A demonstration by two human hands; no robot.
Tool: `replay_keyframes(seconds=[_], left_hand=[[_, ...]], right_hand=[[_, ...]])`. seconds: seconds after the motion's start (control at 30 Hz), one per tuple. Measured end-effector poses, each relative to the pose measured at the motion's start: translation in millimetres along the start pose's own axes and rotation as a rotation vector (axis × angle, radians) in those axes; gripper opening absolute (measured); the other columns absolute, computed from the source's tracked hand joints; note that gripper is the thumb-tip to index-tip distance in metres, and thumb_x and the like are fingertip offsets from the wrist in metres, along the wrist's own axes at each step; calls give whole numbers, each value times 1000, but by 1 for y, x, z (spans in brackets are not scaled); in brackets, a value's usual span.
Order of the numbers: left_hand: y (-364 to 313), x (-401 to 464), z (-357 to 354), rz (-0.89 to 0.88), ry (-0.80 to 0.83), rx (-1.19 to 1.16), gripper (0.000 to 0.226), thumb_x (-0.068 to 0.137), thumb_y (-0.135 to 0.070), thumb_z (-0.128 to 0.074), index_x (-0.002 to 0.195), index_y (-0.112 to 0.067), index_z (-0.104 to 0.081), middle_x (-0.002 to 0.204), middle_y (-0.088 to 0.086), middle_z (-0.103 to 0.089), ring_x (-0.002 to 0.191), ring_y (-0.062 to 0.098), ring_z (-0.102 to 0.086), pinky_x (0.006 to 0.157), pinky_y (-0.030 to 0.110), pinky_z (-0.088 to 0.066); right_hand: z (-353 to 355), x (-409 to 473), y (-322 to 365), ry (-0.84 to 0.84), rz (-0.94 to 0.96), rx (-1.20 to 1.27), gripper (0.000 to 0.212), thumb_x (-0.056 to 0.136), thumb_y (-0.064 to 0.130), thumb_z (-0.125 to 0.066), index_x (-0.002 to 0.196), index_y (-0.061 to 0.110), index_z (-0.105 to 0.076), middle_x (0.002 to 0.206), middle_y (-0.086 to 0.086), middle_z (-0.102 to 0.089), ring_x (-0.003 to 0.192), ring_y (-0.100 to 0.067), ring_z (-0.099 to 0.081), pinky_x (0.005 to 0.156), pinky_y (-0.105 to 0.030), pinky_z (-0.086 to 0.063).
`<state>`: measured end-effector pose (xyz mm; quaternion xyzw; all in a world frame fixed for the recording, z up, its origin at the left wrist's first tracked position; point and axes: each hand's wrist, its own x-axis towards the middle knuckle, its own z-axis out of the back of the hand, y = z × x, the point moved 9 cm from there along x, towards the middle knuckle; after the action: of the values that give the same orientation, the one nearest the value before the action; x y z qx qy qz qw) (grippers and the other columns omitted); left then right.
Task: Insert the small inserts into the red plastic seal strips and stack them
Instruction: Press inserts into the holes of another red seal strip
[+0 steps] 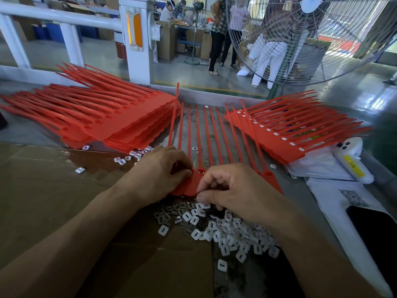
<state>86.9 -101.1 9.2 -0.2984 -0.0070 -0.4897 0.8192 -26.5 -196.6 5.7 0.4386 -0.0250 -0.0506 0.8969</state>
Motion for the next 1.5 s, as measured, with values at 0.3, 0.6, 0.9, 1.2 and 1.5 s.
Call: replay_keyframes(seconds=[0.3,0.6,0.9,1.2,1.5], left_hand=[[-1,0,1,-2,2,5,13,94,-33,-69,106,-29,-72,103,-13,-64,100,7,-56,95,34,-48],[-1,0,0,11,20,11,14,95,-35,-67,107,-30,-71,105,-14,-63,103,6,-55,96,31,-47],[2,0,-1,8,25,4,15,95,-37,-66,108,-32,-71,107,-15,-63,105,5,-54,97,32,-47],[4,1,-2,11,19,-25,12,93,-37,-68,105,-34,-71,104,-17,-63,103,5,-55,96,34,-48],[4,0,-2,4,19,-25,14,93,-36,-68,106,-33,-71,105,-16,-64,103,6,-55,96,34,-48]], right_hand=[[5,-1,-1,-19,6,-16,10,88,32,-81,86,29,-72,76,4,-74,56,-3,-62,54,-15,-46],[14,-2,-2,-62,19,-2,9,87,24,-82,83,28,-75,75,4,-73,57,-3,-60,55,-19,-49],[94,-22,-38,-517,-104,39,17,91,15,-75,79,26,-74,61,3,-67,49,-4,-56,44,-21,-45],[124,-41,-92,-586,-394,-43,19,98,10,-67,83,18,-75,49,6,-60,40,-4,-50,43,-23,-42],[126,-44,-102,-588,-468,-79,15,89,14,-79,75,19,-74,51,3,-63,54,-13,-59,50,-29,-47]])
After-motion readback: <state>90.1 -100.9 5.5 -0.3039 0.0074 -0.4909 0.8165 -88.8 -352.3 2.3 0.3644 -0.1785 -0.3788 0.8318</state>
